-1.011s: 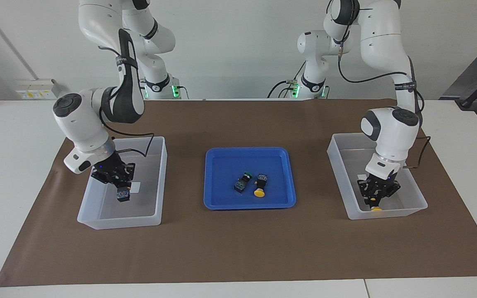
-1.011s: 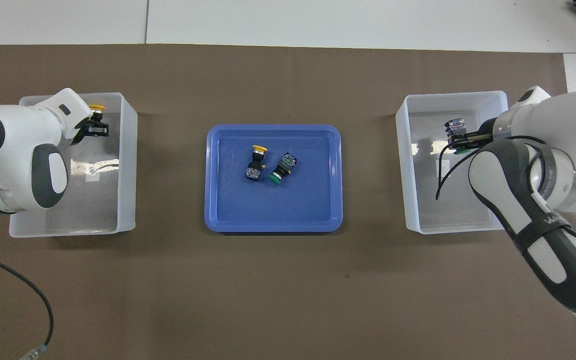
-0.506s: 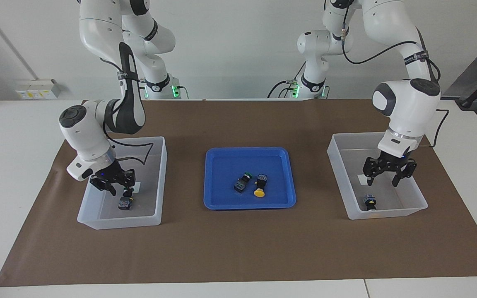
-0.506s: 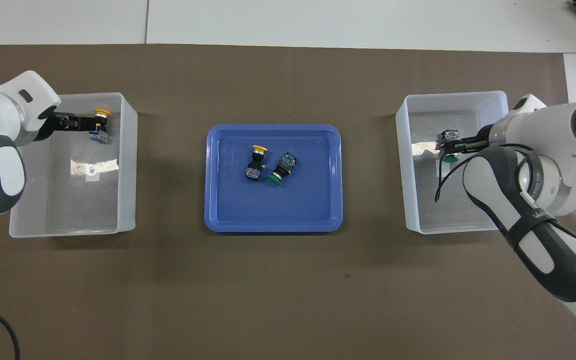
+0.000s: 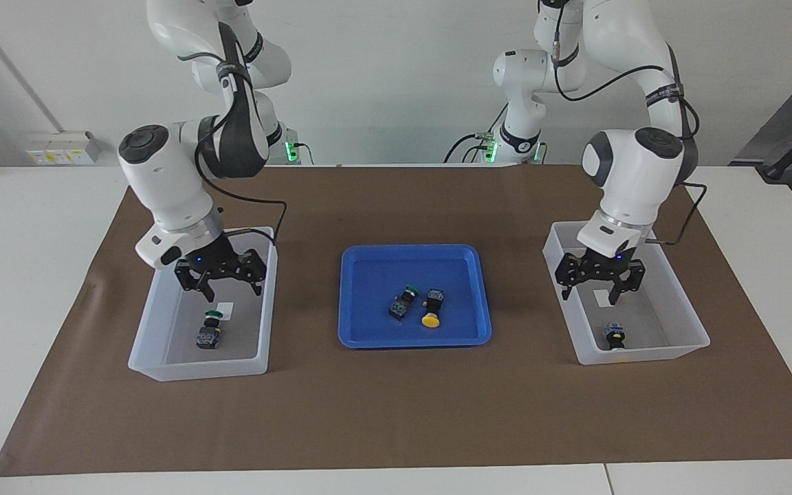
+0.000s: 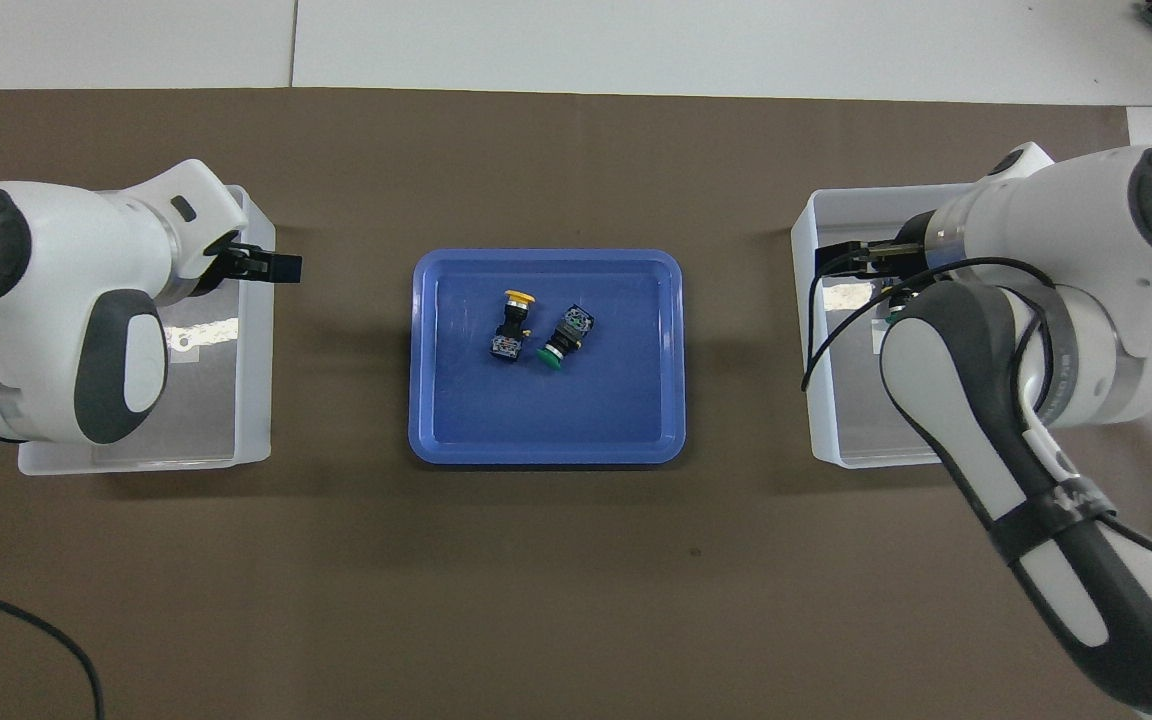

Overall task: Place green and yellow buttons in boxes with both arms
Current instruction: 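Reach both grippers back into the tray toward the remaining buttons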

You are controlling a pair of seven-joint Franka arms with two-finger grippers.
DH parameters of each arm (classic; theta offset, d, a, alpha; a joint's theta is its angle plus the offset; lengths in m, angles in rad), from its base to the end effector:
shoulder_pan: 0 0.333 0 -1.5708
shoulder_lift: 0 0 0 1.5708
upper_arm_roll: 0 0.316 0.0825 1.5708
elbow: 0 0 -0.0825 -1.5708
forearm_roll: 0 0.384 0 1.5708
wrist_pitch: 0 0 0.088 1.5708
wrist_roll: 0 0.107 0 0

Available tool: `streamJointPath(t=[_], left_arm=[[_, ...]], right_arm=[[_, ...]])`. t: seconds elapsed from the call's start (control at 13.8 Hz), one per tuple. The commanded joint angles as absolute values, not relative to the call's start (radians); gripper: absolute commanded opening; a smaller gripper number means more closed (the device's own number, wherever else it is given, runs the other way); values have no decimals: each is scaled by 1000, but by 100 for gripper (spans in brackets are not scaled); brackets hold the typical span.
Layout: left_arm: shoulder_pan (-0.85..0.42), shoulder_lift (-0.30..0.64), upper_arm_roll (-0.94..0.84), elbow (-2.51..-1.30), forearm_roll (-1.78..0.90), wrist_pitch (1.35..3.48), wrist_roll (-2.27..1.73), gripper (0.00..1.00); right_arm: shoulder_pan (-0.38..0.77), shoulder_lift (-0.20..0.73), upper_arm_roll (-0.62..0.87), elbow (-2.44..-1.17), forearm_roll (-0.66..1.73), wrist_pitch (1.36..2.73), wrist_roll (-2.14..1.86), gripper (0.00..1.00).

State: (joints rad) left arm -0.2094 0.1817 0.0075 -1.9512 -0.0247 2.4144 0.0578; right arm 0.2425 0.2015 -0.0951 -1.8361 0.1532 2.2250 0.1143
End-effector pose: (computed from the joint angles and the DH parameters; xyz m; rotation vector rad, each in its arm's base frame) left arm 0.6087 -0.1249 0.4157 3.0508 -0.3739 0.4324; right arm 0.6226 0.1005 0.4390 -2.9950 0.0674 -0.2592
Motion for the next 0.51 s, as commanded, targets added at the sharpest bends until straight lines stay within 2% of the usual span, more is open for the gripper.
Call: streamJointPath(t=[0.0,0.29,0.43], left_arm=[[-316,160,21,-2005,-12,2424,-23,100],[-466,201,21,-2029,-12,2512,-110,100],[-529,256,21,-2031,-12,2578,-113,100]], right_arm=[[328,222,-92,-1828,147,2253,350,100],[379,242,-87,-1844,164,2286,445,100],[388,244,-87,-1861,164,2313,454,100]])
